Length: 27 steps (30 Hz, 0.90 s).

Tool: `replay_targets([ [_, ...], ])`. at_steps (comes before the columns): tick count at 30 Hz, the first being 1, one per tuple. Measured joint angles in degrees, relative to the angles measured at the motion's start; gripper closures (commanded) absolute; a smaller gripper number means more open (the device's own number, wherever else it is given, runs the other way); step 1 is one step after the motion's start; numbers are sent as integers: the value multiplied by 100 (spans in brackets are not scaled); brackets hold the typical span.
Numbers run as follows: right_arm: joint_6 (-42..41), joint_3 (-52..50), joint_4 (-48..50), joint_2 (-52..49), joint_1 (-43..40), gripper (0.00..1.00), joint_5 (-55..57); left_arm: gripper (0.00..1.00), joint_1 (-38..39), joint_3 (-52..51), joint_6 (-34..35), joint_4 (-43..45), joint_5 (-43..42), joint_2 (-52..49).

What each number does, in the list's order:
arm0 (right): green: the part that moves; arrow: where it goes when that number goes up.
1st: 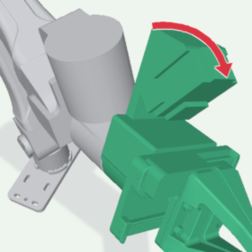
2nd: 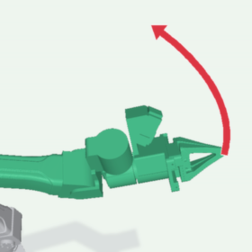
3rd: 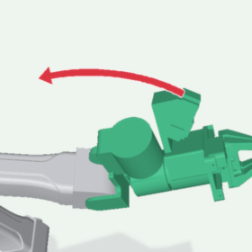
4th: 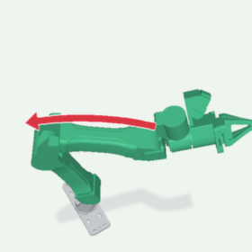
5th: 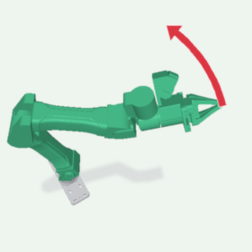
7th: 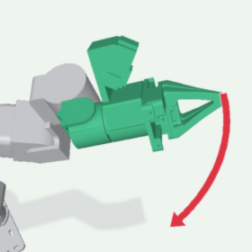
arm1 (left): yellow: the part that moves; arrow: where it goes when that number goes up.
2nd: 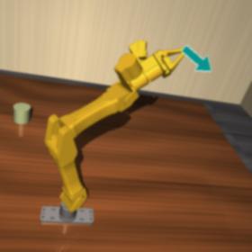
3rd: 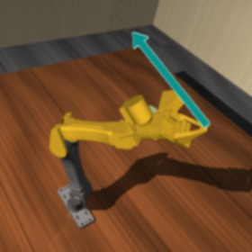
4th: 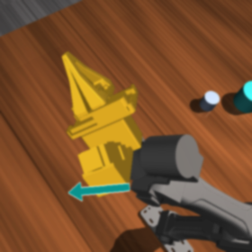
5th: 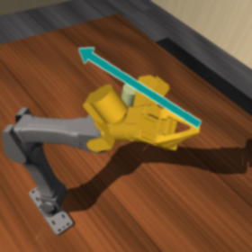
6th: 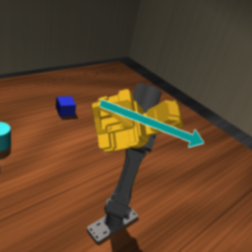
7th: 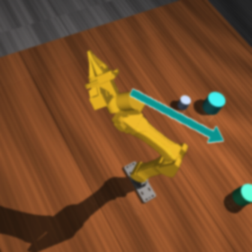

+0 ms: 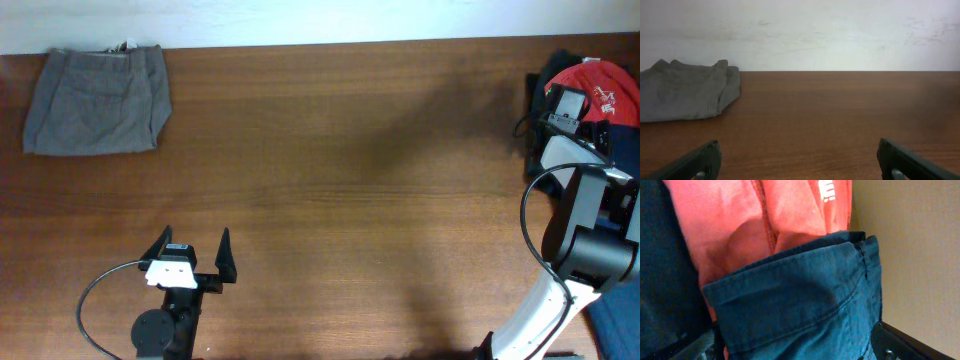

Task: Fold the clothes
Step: 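Lower the right gripper onto the navy trouser hem and close it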

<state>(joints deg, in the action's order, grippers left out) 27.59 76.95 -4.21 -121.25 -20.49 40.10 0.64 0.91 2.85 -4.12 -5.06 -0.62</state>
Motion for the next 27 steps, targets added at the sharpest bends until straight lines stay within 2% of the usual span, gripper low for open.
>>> replay_targets([
  [8, 7, 0, 0, 0, 0, 0, 103, 1, 0, 0, 0, 0, 0, 0],
  [13, 22, 0, -9, 0, -20, 7, 105, 1, 0, 0, 0, 0, 0, 0],
  [20, 66, 2, -109, 0, -297, 31, 96, 1, 0, 0, 0, 2, 0, 0],
  [22, 68, 4, -116, 0, -317, 41, 79, 1, 0, 0, 0, 0, 0, 0],
  [27, 68, 4, -127, 0, -273, 45, 57, 1, 0, 0, 0, 0, 0, 0],
])
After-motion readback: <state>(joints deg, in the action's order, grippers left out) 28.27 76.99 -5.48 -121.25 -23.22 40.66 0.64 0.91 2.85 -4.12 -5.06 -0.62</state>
